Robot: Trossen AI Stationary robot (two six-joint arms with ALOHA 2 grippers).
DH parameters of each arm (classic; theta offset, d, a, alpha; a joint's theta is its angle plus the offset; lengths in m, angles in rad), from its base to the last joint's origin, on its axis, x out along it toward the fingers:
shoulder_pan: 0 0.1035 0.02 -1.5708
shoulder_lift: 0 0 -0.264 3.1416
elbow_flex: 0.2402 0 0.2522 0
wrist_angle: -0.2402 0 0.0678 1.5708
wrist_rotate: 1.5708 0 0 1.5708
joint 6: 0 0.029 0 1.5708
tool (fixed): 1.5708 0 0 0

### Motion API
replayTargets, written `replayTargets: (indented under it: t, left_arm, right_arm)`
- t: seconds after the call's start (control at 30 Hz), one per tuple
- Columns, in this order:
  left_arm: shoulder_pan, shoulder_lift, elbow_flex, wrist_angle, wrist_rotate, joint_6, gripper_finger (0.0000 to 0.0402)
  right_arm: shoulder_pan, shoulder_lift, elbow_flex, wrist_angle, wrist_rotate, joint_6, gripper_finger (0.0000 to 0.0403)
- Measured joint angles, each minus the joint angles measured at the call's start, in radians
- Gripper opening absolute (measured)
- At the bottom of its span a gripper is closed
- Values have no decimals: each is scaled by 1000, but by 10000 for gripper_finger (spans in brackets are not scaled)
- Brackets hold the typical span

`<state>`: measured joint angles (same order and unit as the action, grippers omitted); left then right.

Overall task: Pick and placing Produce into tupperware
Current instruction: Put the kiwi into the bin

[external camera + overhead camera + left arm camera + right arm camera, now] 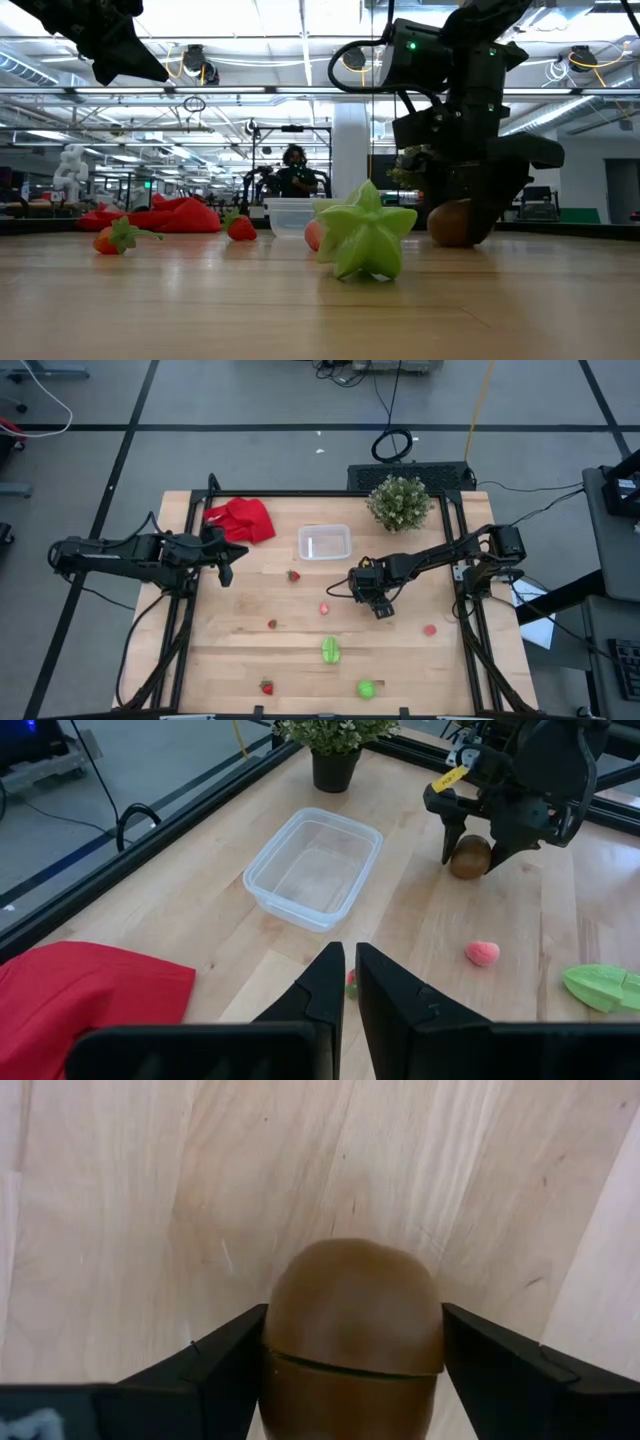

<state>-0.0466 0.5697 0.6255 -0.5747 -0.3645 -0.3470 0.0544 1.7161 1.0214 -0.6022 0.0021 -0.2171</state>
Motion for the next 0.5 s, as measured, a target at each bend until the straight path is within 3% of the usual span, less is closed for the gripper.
replayTargets:
  t: [0.5]
  left_arm:
    - [0, 0, 0, 1, 0, -1, 33]
  right_arm:
    - [0, 0, 1, 0, 1, 17, 233]
